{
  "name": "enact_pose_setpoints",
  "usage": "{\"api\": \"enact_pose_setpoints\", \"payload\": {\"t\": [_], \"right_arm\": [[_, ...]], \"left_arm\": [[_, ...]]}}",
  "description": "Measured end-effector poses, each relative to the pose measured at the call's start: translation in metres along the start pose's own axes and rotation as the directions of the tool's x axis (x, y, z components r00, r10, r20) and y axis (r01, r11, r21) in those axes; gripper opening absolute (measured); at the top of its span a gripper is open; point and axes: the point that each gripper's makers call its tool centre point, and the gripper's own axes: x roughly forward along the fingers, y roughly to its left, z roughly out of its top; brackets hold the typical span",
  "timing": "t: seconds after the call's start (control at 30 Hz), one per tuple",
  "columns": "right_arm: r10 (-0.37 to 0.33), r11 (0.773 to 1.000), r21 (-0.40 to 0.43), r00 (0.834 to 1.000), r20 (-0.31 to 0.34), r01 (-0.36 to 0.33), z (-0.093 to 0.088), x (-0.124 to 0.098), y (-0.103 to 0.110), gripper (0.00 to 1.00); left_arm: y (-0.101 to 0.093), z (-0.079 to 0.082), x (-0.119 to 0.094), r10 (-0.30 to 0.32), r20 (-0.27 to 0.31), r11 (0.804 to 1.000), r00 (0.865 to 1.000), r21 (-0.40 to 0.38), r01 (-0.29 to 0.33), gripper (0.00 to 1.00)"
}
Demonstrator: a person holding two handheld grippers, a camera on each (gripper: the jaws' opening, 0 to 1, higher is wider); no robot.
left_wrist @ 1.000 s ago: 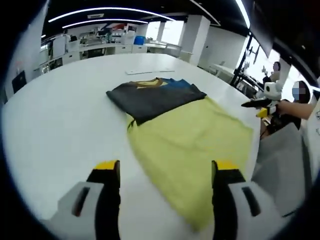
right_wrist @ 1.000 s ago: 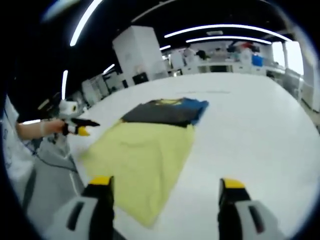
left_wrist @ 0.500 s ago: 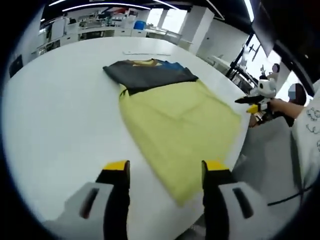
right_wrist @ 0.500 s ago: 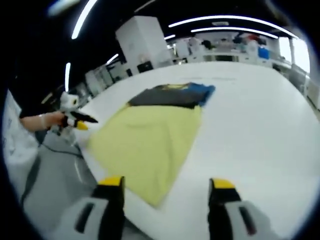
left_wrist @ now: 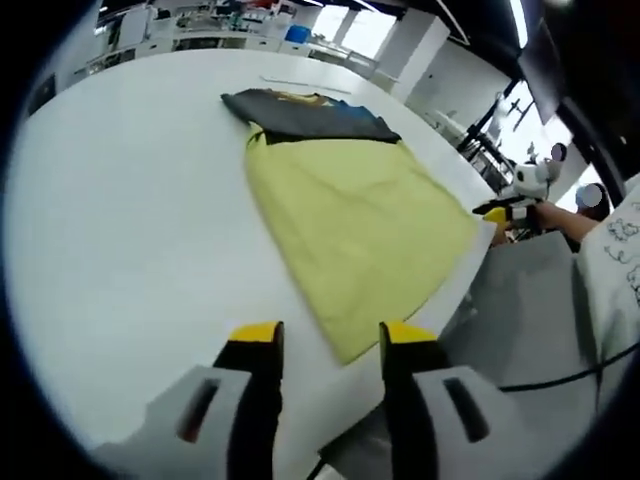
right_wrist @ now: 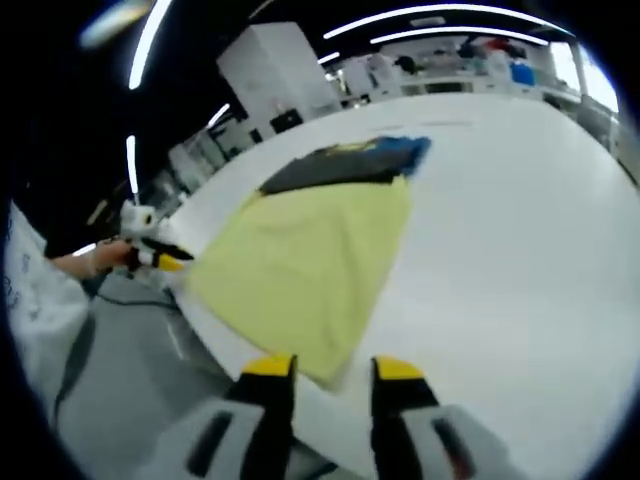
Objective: Fold the garment on the visible template until the final outline fits inside the template.
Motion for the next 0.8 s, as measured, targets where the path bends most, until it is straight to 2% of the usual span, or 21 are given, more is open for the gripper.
{"api": "enact_pose_setpoints", "payload": {"t": [0.17,0.3,0.47,0.73,0.8], "right_arm": [[0.014,1.0,0.018,0.999,-0.031,-0.014,-0.008,0.001,0.0,0.15],[0.016,0.999,0.04,0.999,-0.035,-0.014,-0.011,0.001,-0.003,0.12],[0.032,0.997,0.07,0.999,-0.041,-0.029,-0.014,0.006,-0.001,0.03],[0.037,0.994,0.106,0.999,-0.03,-0.034,-0.011,0.011,-0.001,0.0],[0.036,0.993,0.111,0.999,-0.036,-0.032,-0.011,0.011,-0.001,0.0]], "left_arm": [[-0.002,-0.005,0.002,-0.008,-0.007,1.0,1.0,-0.026,0.007,0.3],[-0.003,-0.011,0.004,-0.014,-0.013,0.998,1.0,-0.053,0.014,0.25],[0.002,-0.011,0.006,-0.018,-0.009,0.996,1.0,-0.091,0.017,0.18],[0.007,-0.011,0.01,-0.01,-0.021,0.995,1.0,-0.098,0.008,0.06],[0.011,-0.013,0.011,0.021,-0.034,0.995,0.999,-0.101,-0.025,0.0]]}}
